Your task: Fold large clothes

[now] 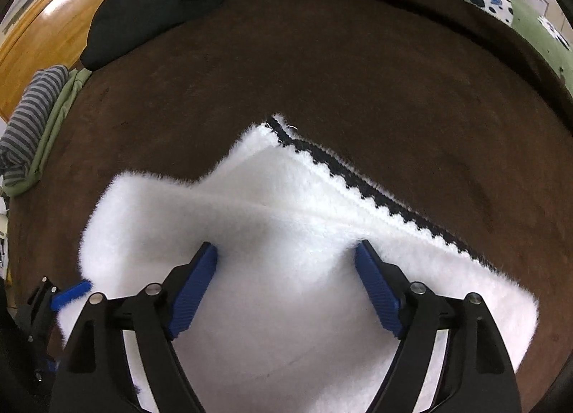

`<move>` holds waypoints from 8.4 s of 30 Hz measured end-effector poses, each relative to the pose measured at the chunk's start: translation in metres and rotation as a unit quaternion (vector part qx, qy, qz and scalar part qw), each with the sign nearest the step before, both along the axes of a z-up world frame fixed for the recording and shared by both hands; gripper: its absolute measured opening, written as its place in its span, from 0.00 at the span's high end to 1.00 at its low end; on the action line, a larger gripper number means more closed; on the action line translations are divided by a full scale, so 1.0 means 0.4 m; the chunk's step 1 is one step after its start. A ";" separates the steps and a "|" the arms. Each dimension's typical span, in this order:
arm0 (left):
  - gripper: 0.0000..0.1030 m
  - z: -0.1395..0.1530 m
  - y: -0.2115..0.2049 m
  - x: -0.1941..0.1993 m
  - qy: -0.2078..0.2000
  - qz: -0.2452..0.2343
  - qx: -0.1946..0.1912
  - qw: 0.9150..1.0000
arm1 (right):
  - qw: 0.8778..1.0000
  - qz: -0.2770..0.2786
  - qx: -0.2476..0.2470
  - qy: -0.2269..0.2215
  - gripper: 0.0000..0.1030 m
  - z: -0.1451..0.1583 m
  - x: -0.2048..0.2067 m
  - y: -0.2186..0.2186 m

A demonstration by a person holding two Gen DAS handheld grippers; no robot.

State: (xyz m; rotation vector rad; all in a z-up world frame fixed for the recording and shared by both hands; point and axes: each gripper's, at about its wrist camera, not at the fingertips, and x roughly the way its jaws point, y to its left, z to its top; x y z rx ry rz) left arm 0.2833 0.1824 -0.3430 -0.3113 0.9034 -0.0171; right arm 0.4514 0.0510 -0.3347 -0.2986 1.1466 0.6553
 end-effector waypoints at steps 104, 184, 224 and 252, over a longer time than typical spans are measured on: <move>0.68 0.217 -0.027 0.126 0.122 -0.138 -0.029 0.983 | 0.961 -0.230 0.150 0.030 0.54 0.310 -0.348 -0.385; 0.52 0.027 -0.301 0.132 0.131 -0.354 -0.163 0.911 | 0.925 -0.210 0.291 0.126 0.55 0.097 -0.407 -0.728; 0.53 0.670 -0.017 -0.070 0.047 -0.164 -0.143 0.975 | 0.951 -0.066 0.279 0.111 0.56 0.740 -0.399 -0.399; 0.53 0.714 1.077 -0.380 0.022 0.055 -0.103 0.993 | 0.931 0.149 0.280 0.179 0.56 0.728 -0.432 0.809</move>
